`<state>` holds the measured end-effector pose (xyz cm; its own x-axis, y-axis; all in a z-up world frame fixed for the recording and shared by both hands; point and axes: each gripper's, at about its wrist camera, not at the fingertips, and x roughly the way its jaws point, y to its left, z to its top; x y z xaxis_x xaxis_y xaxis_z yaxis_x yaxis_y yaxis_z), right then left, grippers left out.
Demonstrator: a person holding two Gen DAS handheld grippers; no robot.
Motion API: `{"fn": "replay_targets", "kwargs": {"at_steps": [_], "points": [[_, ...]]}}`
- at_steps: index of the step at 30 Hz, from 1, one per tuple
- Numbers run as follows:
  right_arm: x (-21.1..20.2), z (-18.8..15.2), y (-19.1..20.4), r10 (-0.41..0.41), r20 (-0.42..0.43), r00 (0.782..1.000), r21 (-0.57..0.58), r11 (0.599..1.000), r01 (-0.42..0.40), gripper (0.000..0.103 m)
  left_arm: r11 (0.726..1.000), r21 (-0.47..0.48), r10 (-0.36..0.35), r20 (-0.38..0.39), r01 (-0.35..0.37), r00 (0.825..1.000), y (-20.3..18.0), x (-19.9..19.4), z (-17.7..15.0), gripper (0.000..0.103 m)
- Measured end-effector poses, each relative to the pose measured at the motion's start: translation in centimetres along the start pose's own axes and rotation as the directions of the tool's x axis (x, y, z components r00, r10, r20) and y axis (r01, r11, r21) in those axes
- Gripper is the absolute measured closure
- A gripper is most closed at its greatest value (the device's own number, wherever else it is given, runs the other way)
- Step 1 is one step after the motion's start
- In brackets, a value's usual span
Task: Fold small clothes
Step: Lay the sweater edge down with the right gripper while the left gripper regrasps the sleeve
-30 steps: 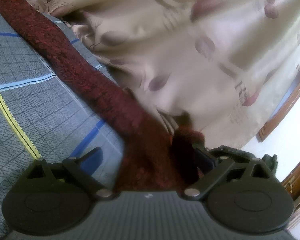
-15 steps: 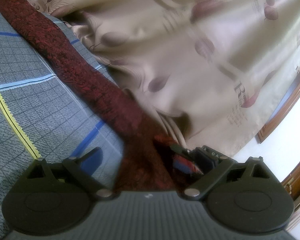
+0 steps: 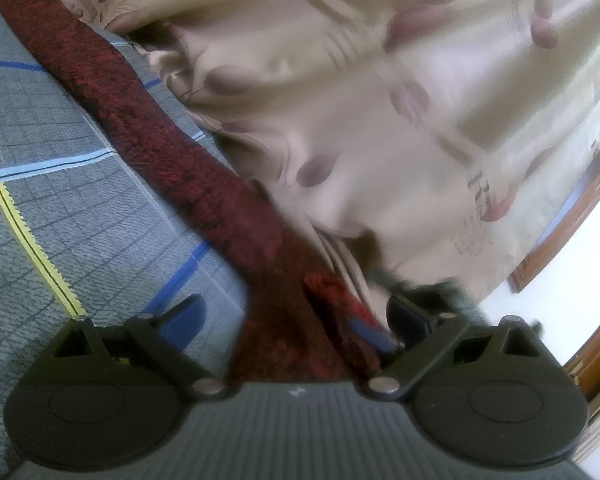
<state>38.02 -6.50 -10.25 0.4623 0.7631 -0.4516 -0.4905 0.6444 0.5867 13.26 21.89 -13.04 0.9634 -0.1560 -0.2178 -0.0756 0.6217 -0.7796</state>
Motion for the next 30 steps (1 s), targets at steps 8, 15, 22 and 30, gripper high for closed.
{"fn": "replay_targets", "kwargs": {"at_steps": [8, 15, 22, 30], "points": [[-10.0, -3.2, 1.4, 0.088, 0.214, 0.973, 0.035, 0.995, -0.098, 0.014, 0.998, -0.024, 0.064, 0.041, -0.063, 0.997, 1.3, -2.0, 8.5, 0.005], [-14.2, -8.2, 1.1, 0.050, 0.193, 0.980, 0.017, 0.998, -0.054, 0.010, 0.910, -0.368, 0.227, 0.060, -0.190, 0.972, 10.9, -2.7, 15.8, 0.006], [-13.8, -9.6, 0.2, 0.024, 0.174, 0.985, 0.051, 0.998, -0.033, 0.010, 0.839, -0.459, 0.332, 0.008, -0.292, 0.943, 14.7, -0.8, 20.4, 0.035], [-13.7, -10.3, 0.2, 0.024, 0.167, 0.986, 0.052, 0.998, -0.033, 0.008, 0.779, -0.594, 0.245, -0.009, -0.202, 0.970, 20.5, 0.9, 21.7, 0.089]]}}
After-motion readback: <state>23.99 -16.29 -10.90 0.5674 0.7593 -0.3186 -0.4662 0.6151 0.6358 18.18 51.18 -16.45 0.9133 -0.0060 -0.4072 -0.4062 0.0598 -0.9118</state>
